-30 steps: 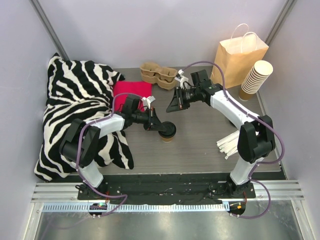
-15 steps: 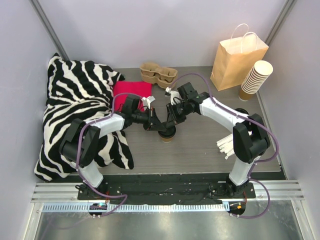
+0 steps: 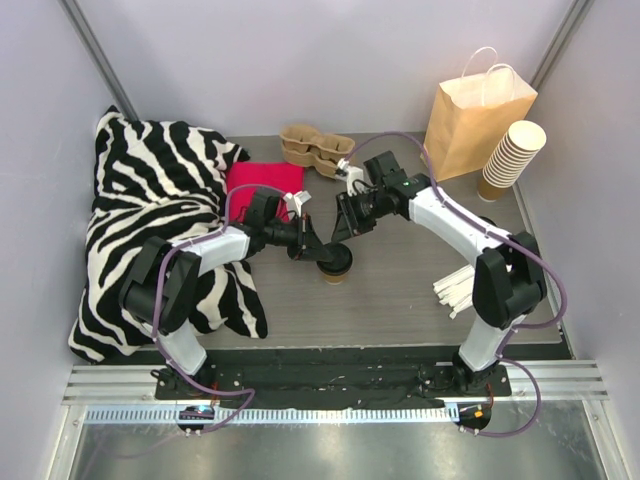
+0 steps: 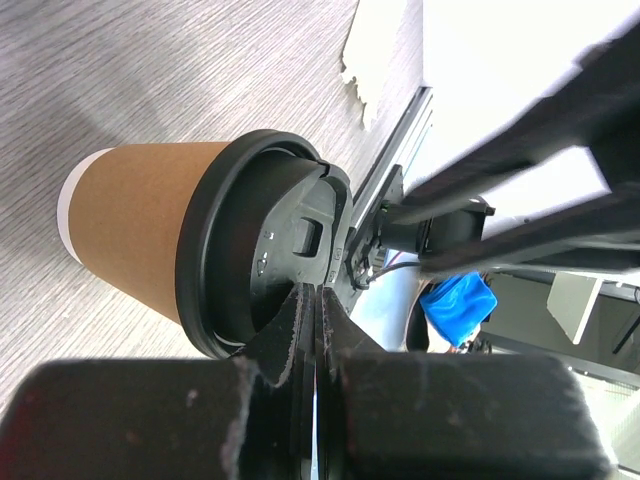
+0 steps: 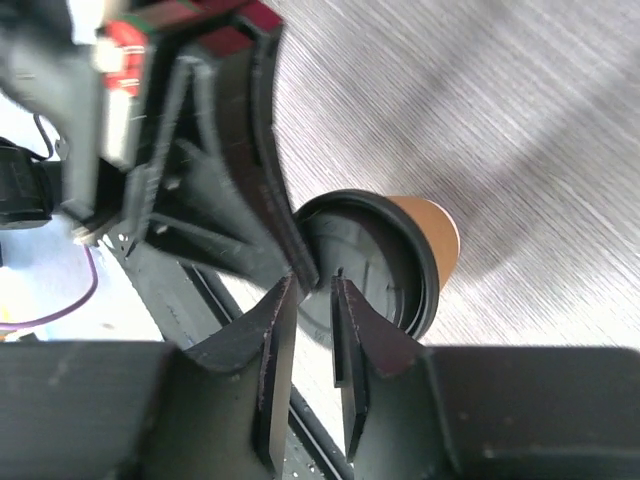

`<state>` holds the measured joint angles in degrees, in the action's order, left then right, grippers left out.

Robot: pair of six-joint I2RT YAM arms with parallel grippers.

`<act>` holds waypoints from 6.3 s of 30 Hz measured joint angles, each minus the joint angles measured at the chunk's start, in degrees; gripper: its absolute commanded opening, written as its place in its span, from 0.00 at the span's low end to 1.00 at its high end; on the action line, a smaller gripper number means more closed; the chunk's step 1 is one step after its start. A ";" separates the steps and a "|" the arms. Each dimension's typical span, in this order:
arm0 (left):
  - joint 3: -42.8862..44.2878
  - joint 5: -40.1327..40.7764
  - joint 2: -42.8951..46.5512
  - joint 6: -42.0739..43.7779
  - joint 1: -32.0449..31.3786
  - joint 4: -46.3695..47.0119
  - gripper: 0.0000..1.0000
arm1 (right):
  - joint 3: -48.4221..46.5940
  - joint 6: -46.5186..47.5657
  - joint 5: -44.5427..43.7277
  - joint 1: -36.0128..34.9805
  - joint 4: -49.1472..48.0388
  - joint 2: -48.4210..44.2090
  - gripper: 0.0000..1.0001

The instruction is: Pack the takeout coffee

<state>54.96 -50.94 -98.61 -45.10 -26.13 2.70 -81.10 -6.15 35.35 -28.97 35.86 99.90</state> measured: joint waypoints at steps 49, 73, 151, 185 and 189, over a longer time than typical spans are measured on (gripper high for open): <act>17.81 42.34 10.08 61.40 -23.21 -36.48 0.19 | 1.86 -1.57 -4.55 1.03 3.06 2.14 0.28; 15.93 37.13 11.78 55.52 -18.43 -37.35 0.22 | -1.66 -2.03 1.09 1.86 3.61 2.47 0.50; 14.73 18.01 0.85 18.58 -2.08 -27.85 0.39 | 4.81 -6.51 6.86 3.85 1.11 2.73 0.56; 1.79 16.28 9.14 7.87 0.17 -18.62 0.64 | -1.66 -6.19 10.62 7.82 1.33 7.04 0.84; 2.14 15.89 6.93 6.16 0.17 -15.47 0.64 | 0.24 -7.72 11.61 7.82 -0.46 6.97 0.87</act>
<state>57.10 -35.05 -91.68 -38.94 -25.96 -12.78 -80.86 -13.87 46.96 -21.15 35.40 106.87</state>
